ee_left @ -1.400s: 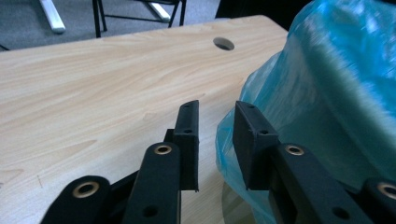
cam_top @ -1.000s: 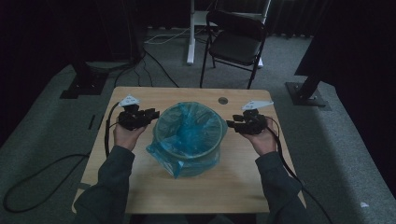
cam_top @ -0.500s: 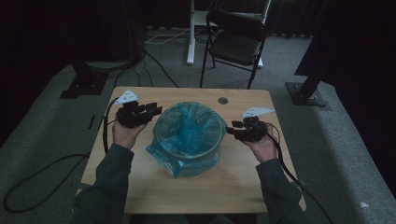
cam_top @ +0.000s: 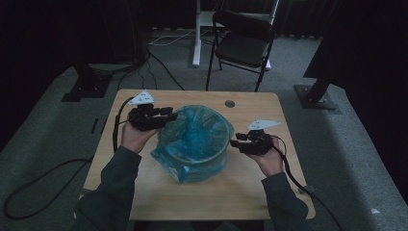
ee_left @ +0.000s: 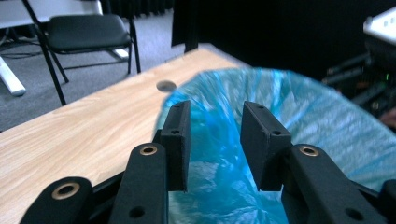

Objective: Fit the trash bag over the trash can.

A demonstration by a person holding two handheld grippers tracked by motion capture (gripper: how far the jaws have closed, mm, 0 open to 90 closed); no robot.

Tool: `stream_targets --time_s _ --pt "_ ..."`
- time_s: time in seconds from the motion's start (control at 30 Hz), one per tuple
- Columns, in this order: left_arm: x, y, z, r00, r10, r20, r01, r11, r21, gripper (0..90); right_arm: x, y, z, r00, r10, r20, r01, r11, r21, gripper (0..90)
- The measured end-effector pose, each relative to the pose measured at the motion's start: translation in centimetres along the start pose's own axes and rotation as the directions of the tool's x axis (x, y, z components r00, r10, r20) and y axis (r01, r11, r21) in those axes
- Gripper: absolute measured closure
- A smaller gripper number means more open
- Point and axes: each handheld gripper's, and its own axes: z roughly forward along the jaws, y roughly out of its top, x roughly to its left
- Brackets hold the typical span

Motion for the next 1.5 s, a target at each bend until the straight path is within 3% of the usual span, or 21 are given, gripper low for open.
stream_targets --time_s 0.37,0.57,0.73,1.3,1.43,1.5 --pt "-2.2 2.2 1.8 0.9942 0.074 0.078 -0.078 0.9956 0.052 63.0 -0.1 -0.5 -0.3 0.9998 0.015 -0.015 -0.015 1.000 -0.019 57.2" --pt "-3.7 3.2 3.4 0.9853 0.133 0.107 -0.145 0.9833 0.110 62.6 -0.1 -0.5 -0.2 0.9994 0.022 -0.025 -0.023 1.000 -0.019 57.2" --pt "-4.1 3.5 4.4 0.9828 0.144 0.116 -0.159 0.9782 0.133 61.6 -0.1 -0.6 -0.2 0.9994 0.019 -0.027 -0.020 1.000 -0.015 57.1" --pt "-5.0 3.2 6.8 0.9720 0.204 0.117 -0.227 0.9417 0.248 61.2 -0.4 -0.9 -0.2 0.9990 0.031 -0.033 -0.031 0.999 -0.015 57.1" --pt "-5.2 3.3 7.3 0.9660 0.231 0.116 -0.255 0.9213 0.293 61.2 -0.4 -0.9 -0.1 0.9989 0.031 -0.035 -0.032 0.999 -0.015 57.1" --pt "-5.3 3.5 7.4 0.9645 0.237 0.115 -0.262 0.9163 0.303 61.3 -0.5 -1.0 0.0 0.9989 0.031 -0.036 -0.031 0.999 -0.013 57.1"
